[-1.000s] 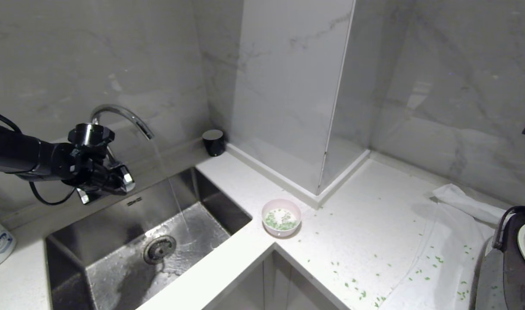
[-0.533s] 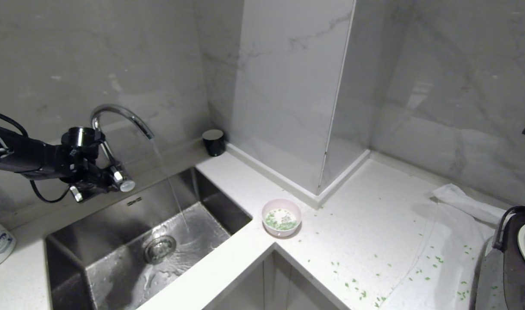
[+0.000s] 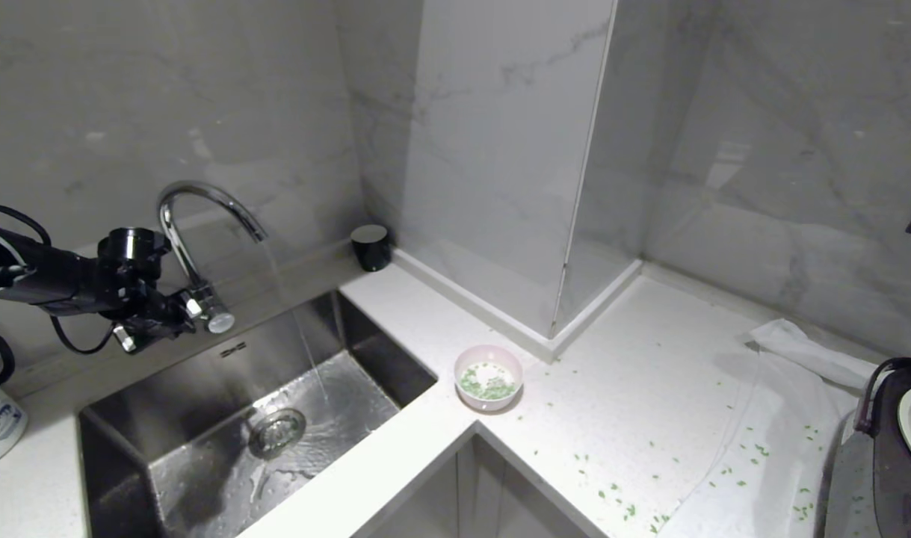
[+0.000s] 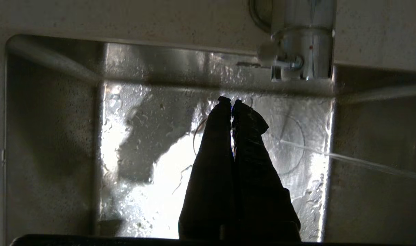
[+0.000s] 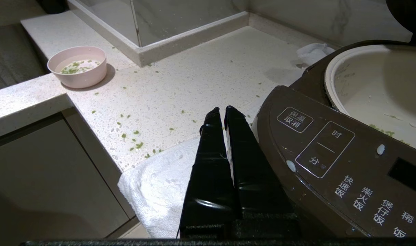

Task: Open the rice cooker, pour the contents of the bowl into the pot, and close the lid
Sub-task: Turn off the tap

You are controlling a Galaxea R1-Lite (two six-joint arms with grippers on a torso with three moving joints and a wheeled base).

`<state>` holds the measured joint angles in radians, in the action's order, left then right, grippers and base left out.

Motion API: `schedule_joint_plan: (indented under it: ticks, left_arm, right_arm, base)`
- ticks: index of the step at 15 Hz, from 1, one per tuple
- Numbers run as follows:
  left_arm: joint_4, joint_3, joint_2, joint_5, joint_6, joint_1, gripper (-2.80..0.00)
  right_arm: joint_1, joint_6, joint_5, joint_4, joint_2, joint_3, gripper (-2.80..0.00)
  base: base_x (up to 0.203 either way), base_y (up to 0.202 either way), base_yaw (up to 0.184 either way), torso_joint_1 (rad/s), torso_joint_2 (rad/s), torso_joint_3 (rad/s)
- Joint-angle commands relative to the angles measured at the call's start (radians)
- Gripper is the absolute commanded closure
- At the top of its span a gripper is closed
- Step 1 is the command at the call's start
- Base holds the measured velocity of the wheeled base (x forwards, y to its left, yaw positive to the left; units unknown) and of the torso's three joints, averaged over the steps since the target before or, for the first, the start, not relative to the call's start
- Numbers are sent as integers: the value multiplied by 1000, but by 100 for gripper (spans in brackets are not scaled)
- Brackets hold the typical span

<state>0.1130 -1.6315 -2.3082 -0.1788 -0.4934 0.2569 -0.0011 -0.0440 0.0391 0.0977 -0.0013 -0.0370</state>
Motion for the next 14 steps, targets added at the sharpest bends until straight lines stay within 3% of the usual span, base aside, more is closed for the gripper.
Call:
schedule_joint_plan:
  ticks: [1,14]
  left_arm:
    - [-1,-26,-23,-1,-5,4,0]
    - [1,-184,-106,-11,-14,22,0]
  right_arm:
    - [0,0,1,1,1,0,0]
    - [0,0,1,1,1,0,0]
  base:
    - [0,0,0,0,0,0]
    - [0,0,0,0,0,0]
